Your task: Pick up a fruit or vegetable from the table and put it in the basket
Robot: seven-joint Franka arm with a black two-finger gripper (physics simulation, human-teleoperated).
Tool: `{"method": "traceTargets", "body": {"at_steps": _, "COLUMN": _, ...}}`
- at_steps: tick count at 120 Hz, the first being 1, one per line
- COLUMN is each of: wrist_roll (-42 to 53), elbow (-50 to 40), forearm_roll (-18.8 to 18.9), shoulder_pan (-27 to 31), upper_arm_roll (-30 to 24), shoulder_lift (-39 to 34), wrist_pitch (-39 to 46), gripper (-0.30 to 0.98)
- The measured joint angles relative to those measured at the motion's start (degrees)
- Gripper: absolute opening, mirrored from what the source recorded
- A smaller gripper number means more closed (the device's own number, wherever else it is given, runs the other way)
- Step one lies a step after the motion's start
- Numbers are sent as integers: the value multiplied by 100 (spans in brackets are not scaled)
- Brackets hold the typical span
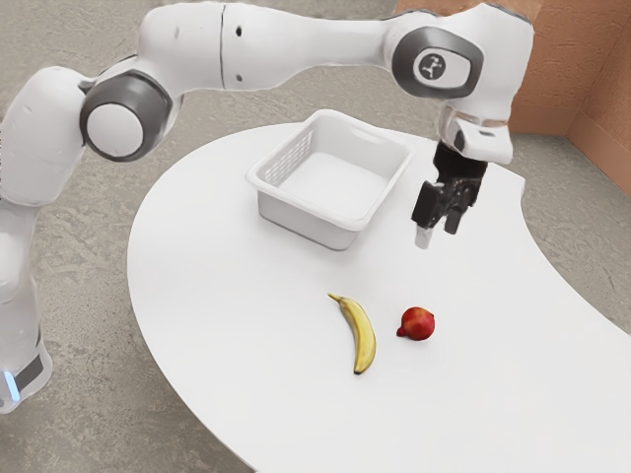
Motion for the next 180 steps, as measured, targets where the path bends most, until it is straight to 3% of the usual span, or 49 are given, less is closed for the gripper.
{"method": "traceTargets", "body": {"at_steps": 19, "wrist_roll": 773, "elbow": 21, "forearm_roll": 831, "shoulder_pan": -209, "upper_arm_roll": 45, "shoulder_lift": 478, "wrist_pitch": 44, "gripper": 68}}
{"method": "traceTargets", "body": {"at_steps": 33, "wrist_roll": 1249, "elbow": 39, "forearm_roll": 1100, "shoulder_pan": -184, "upper_arm_roll": 107, "shoulder_lift": 829, "wrist_pitch": 23, "gripper": 68}}
{"method": "traceTargets", "body": {"at_steps": 72, "wrist_roll": 2118, "elbow": 61, "forearm_roll": 619, "shoulder_pan": -85, "upper_arm_roll": 123, "shoulder_lift": 1472, "wrist_pitch": 735, "gripper": 68}}
{"method": "traceTargets", "body": {"at_steps": 109, "wrist_roll": 2469, "elbow": -23, "forearm_roll": 713, "shoulder_pan": 9, "upper_arm_roll": 123, "shoulder_lift": 1466, "wrist_pitch": 1327, "gripper": 68}}
{"method": "traceTargets", "body": {"at_steps": 132, "wrist_roll": 2484, "elbow": -1554, "forearm_roll": 735, "shoulder_pan": 149, "upper_arm_roll": 164, "shoulder_lift": 821, "wrist_pitch": 2117, "gripper": 68}}
{"method": "traceTargets", "body": {"at_steps": 180, "wrist_roll": 2510, "elbow": -1708, "forearm_roll": 581, "shoulder_pan": 203, "upper_arm_roll": 171, "shoulder_lift": 945, "wrist_pitch": 2684, "gripper": 69}}
